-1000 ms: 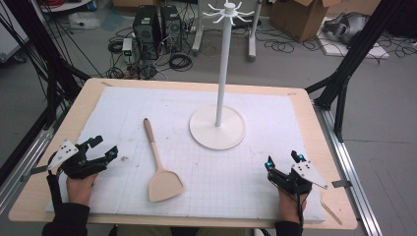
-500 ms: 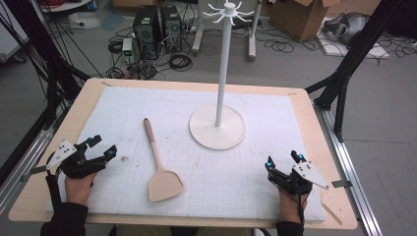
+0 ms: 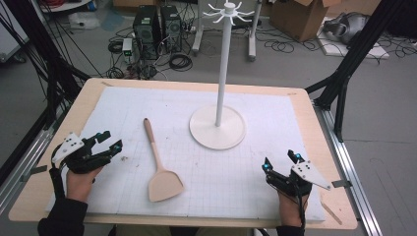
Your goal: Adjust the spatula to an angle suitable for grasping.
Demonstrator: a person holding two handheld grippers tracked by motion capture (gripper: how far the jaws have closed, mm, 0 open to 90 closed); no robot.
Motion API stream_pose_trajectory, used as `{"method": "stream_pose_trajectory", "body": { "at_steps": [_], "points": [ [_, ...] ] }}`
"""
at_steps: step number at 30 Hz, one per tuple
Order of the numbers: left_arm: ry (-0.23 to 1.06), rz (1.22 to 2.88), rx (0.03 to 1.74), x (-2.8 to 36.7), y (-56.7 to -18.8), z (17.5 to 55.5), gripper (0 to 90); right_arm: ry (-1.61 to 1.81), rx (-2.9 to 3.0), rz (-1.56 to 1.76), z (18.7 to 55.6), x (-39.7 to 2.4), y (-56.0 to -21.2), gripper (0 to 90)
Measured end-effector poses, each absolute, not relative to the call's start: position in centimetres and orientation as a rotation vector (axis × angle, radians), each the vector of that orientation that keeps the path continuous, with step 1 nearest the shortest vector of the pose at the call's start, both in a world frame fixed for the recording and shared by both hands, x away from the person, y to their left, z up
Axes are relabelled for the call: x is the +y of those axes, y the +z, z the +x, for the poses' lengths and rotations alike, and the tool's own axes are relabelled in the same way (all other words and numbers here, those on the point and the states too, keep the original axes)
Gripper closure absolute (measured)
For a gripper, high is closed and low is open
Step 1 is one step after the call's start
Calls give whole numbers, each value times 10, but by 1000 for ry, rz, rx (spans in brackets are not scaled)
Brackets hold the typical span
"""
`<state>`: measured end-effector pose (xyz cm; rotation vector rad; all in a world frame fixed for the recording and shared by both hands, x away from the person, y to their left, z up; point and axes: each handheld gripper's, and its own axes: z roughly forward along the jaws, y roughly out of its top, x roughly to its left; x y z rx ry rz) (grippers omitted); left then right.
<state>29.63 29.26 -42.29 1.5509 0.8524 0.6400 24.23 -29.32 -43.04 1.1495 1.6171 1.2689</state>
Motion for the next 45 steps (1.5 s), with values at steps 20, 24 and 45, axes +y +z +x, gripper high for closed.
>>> {"method": "stream_pose_trajectory", "body": {
  "at_steps": [20,24,45],
  "points": [
    [521,1693,849,267,-422,317,479,1300,1618,1131,235,-288,-427,150],
    [509,1740,834,256,-425,320,508,1302,1624,1122,235,-287,-426,150],
    [476,1962,898,234,-439,346,895,1305,1628,1119,235,-288,-427,150]
  ]
}}
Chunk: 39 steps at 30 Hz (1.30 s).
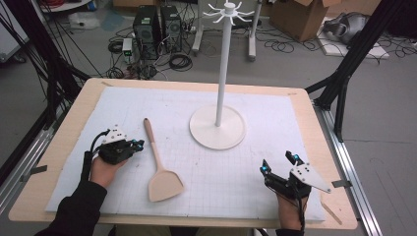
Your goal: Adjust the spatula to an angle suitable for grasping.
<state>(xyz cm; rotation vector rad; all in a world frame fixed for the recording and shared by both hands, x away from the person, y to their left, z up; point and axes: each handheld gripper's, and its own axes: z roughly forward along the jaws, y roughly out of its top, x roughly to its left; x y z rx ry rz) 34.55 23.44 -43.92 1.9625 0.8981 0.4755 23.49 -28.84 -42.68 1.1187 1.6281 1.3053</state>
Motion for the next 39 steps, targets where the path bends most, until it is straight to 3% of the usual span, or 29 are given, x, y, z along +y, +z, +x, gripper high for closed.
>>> {"method": "stream_pose_trajectory", "body": {
  "at_steps": [11,22,28,39],
  "points": [
    [431,2000,949,225,-447,357,890,1307,1624,1122,235,-290,-427,150],
    [406,2025,1007,214,-443,368,831,1314,1613,1136,230,-293,-429,150],
    [452,2007,1086,219,-445,373,845,1317,1603,1146,228,-296,-430,150],
    [404,1965,1118,209,-447,386,875,1319,1603,1146,227,-298,-431,150]
  ]
}}
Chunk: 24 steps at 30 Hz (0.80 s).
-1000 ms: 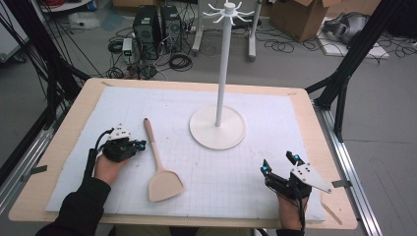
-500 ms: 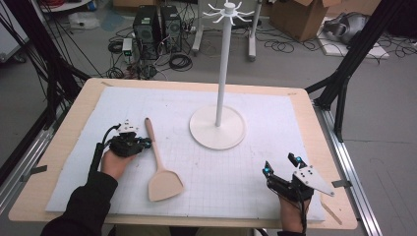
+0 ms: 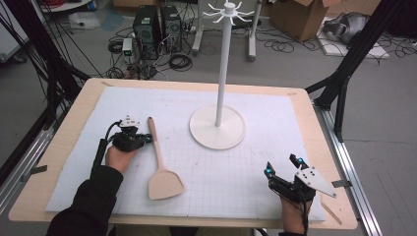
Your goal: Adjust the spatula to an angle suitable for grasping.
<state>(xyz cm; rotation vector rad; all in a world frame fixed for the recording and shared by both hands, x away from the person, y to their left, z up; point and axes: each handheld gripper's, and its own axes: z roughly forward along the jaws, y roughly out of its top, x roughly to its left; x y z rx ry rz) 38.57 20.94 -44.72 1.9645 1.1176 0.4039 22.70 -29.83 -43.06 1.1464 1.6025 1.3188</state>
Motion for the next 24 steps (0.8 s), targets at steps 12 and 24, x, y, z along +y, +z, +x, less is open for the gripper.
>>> {"method": "stream_pose_trajectory", "body": {
  "at_steps": [12,24],
  "points": [
    [349,1978,1082,194,-445,398,877,1321,1609,1149,227,-296,-430,150],
    [373,1998,1104,195,-446,399,871,1321,1595,1154,224,-301,-430,150]
  ]
}}
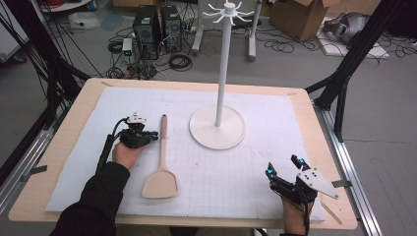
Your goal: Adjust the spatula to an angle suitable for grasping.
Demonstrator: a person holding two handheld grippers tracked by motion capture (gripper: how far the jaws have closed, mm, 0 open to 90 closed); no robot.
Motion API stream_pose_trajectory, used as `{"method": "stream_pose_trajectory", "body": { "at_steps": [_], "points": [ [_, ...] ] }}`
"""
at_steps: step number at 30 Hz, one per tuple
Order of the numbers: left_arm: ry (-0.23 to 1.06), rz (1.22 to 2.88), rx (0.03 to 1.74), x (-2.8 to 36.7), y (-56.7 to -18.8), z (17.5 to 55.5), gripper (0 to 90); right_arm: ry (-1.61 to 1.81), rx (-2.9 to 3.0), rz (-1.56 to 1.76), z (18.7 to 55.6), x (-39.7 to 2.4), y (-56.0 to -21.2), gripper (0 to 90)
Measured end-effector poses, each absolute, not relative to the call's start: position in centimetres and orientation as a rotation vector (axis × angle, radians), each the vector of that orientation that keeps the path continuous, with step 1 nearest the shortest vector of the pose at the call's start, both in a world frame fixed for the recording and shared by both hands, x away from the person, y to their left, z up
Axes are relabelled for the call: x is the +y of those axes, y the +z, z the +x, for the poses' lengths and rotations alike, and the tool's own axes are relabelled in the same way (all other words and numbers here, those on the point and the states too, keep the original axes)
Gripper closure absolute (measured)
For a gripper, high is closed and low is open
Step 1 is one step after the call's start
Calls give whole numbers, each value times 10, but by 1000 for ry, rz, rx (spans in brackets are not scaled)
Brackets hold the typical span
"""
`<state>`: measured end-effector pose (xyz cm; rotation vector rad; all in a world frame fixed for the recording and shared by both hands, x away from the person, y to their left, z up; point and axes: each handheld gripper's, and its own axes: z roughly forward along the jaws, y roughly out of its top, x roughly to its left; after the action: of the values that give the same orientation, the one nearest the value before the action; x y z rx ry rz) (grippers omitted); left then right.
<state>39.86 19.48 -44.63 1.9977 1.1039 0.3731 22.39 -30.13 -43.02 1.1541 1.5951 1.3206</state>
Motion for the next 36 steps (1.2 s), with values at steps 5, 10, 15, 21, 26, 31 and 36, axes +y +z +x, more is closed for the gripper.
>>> {"method": "stream_pose_trajectory", "body": {
  "at_steps": [5,10,15,21,26,31,36],
  "points": [
    [378,2008,1074,186,-448,399,871,1320,1596,1159,224,-301,-431,150],
    [345,1972,1072,182,-449,399,884,1321,1598,1161,224,-301,-430,150],
    [329,1962,1053,177,-450,398,883,1320,1601,1161,224,-299,-431,150],
    [268,1956,987,173,-449,396,868,1318,1605,1163,226,-298,-431,150],
    [274,1923,980,180,-440,391,781,1315,1612,1151,226,-296,-431,150],
    [312,1827,1034,187,-426,380,475,1319,1612,1159,226,-296,-431,150],
    [344,1814,1114,184,-418,371,222,1321,1616,1145,227,-295,-429,149]
  ]
}}
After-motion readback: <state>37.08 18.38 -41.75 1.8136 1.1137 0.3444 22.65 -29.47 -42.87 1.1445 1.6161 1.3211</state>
